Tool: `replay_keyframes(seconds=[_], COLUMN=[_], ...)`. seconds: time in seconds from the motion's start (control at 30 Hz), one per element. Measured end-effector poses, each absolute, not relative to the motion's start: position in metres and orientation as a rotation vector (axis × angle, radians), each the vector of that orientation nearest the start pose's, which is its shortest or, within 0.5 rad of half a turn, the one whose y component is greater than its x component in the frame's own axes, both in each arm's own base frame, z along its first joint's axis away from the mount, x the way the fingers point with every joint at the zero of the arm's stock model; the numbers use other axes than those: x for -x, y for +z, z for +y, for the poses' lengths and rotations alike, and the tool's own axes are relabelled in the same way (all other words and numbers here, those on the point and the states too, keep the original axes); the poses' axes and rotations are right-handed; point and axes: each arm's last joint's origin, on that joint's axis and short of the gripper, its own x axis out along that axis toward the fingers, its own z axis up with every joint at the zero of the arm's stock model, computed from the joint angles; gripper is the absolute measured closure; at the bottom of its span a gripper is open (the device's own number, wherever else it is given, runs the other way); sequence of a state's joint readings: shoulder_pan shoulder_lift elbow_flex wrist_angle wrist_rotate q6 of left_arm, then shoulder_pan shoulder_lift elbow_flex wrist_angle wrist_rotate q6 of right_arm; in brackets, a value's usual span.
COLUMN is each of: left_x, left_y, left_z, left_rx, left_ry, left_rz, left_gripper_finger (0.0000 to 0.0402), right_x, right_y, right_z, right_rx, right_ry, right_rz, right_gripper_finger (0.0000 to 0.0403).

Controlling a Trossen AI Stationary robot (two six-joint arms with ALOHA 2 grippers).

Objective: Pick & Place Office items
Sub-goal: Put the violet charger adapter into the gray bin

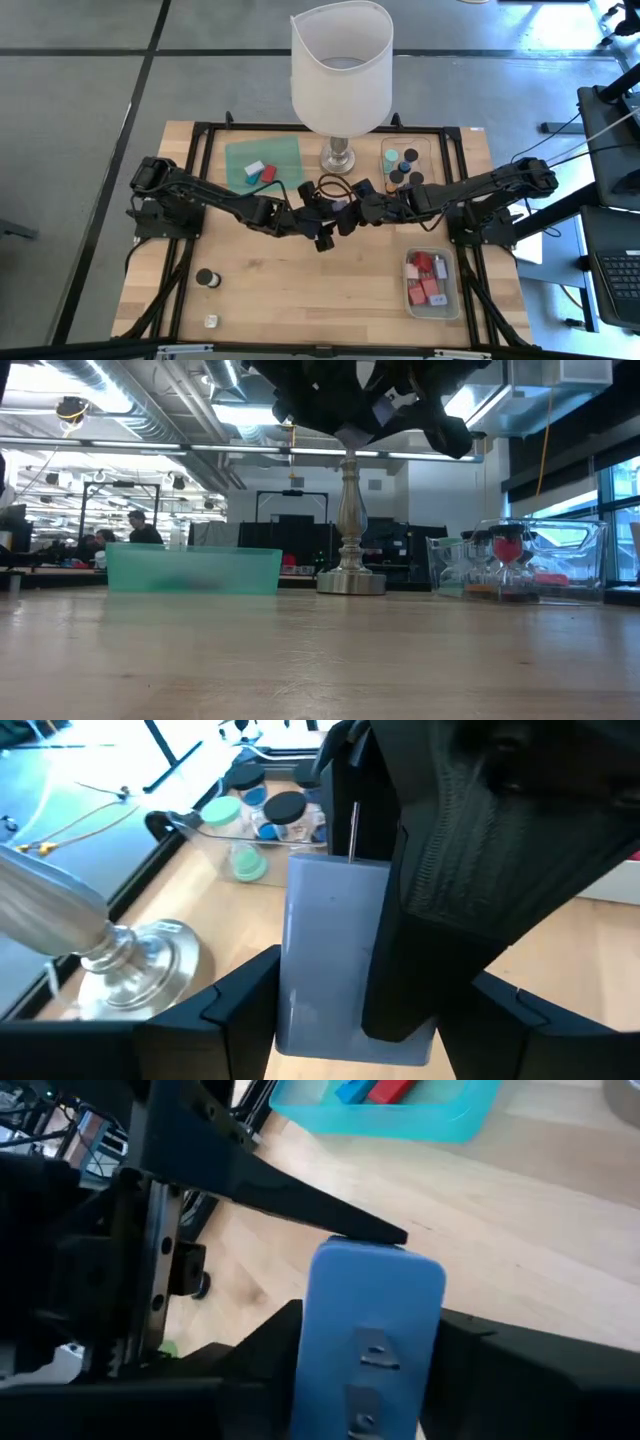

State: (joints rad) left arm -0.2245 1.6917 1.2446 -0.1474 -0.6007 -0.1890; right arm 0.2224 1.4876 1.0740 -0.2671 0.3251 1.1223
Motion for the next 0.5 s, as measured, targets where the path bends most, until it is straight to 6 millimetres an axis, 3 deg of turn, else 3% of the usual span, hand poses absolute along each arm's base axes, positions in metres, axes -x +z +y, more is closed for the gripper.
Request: replay_keyframes(seconds=[0.5], left_x=[-0.362], left_y=[0.259], left_z=[-0.082], left_rx=[0.142], left_ry=[0.346], left_rz=[0.561], left_gripper_finger=[0.0138], right_x=[-0.312], right_y=[0.26], right_z=[0.067], right_rx=[-0.821], right_ry=[-0.357], right_rz=[0.617], right_gripper_finger=[0.0278])
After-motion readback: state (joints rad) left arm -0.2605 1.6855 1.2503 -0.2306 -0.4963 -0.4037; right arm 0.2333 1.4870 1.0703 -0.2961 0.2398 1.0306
